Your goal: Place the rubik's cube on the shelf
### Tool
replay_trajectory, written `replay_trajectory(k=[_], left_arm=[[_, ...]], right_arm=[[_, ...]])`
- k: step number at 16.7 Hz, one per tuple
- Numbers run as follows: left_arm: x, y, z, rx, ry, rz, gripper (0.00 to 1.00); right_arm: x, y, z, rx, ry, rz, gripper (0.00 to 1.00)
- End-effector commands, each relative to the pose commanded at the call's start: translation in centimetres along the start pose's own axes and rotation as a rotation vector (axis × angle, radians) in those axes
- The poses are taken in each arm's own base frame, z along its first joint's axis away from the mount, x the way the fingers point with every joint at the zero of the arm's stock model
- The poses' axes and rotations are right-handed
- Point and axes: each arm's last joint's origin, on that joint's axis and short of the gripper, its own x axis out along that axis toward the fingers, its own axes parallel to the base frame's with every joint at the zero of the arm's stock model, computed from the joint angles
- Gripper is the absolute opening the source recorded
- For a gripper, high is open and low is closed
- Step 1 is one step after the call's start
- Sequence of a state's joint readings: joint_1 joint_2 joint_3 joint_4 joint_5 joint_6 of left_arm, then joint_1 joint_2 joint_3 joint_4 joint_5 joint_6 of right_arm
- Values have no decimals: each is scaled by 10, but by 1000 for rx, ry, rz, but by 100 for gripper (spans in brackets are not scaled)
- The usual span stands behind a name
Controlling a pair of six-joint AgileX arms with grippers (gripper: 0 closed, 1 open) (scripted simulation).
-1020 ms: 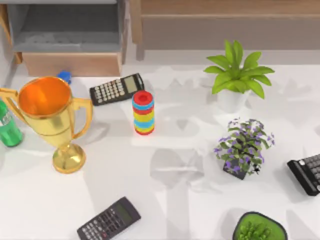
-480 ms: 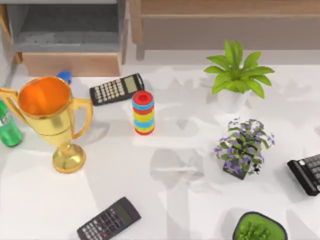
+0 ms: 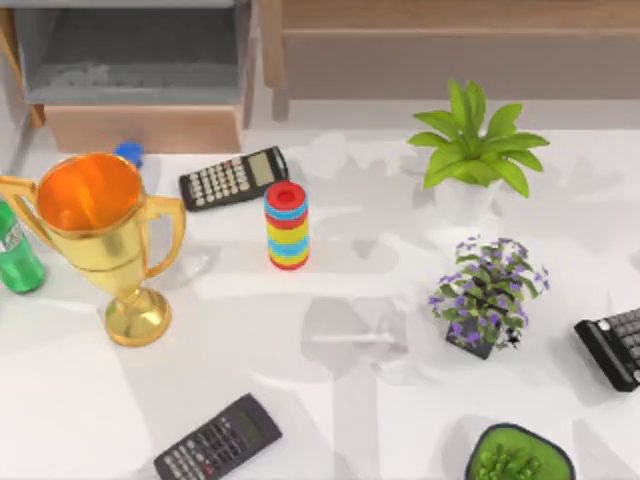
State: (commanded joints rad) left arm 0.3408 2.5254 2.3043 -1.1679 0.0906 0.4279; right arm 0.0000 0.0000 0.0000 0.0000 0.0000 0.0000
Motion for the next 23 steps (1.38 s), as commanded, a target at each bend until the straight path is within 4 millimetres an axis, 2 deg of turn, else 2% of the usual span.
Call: replay_trajectory(k=[3,16,23], left_arm=[[0,0,0,0,0,0,100],[0,0,0,0,0,0,2],[0,0,0,0,0,0,0]], right_arm=[[0,0,0,0,0,0,100],[0,0,0,0,0,0,100],[0,0,0,0,0,0,100]])
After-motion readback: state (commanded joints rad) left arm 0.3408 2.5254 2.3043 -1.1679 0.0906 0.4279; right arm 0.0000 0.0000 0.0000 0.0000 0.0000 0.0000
